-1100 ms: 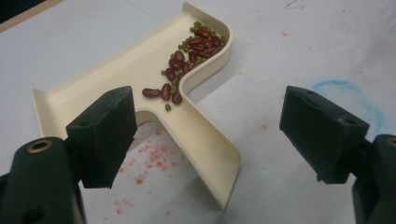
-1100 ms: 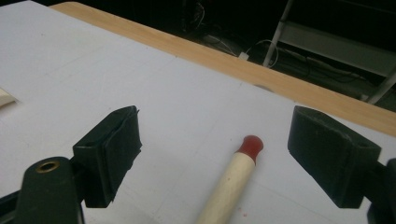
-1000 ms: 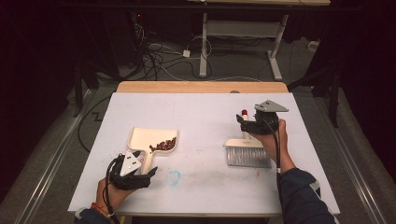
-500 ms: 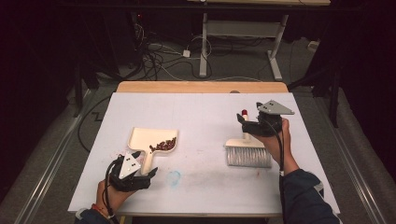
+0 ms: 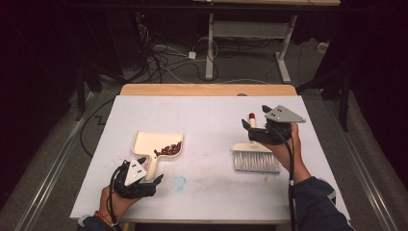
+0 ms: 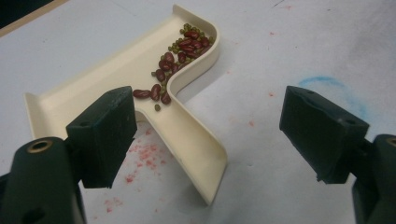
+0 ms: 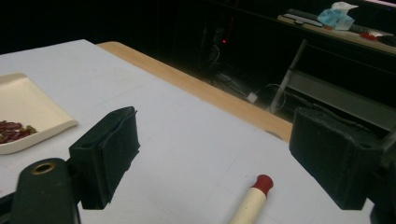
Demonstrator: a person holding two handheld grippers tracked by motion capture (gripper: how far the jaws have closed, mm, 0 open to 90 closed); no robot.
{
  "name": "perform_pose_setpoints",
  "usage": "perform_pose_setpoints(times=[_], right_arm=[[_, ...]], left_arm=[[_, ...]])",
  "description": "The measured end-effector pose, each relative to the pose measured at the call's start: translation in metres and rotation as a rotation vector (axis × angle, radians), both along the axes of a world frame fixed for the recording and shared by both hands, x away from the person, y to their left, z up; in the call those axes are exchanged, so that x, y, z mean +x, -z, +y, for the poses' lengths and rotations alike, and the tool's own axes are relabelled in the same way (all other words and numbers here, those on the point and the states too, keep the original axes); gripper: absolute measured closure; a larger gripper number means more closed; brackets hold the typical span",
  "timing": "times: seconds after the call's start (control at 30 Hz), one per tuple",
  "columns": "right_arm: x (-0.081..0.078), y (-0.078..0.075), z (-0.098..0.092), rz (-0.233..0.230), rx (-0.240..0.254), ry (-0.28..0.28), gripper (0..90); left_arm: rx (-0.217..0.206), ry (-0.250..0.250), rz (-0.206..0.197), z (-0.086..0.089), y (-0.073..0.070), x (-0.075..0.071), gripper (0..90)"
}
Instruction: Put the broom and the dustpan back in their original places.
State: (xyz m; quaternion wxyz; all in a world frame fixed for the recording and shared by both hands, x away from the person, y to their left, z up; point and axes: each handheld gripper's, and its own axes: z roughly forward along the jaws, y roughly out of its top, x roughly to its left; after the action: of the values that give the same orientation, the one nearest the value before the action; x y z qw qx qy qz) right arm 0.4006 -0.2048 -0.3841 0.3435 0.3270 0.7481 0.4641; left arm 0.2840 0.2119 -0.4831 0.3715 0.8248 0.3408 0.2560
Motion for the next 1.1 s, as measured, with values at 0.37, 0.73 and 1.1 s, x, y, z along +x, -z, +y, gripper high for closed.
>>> perform_pose_setpoints(times=[0.37,0.73,1.1], right_arm=[[-0.017,-0.005,0.002,-0.019,-0.010,-0.049,16.3],[-0.031,-0.009,-0.001,-0.038,-0.018,-0.073,16.4],[-0.047,-0.010,-0.005,-0.059,-0.040,-0.098,17.0]], left_arm=[[0.013,0.017,0.000,-0.001,0.001,-0.002,18.4],[0.042,0.027,-0.019,-0.002,0.000,-0.003,18.5],[0.049,0.034,-0.022,-0.002,0.000,-0.004,18.4]])
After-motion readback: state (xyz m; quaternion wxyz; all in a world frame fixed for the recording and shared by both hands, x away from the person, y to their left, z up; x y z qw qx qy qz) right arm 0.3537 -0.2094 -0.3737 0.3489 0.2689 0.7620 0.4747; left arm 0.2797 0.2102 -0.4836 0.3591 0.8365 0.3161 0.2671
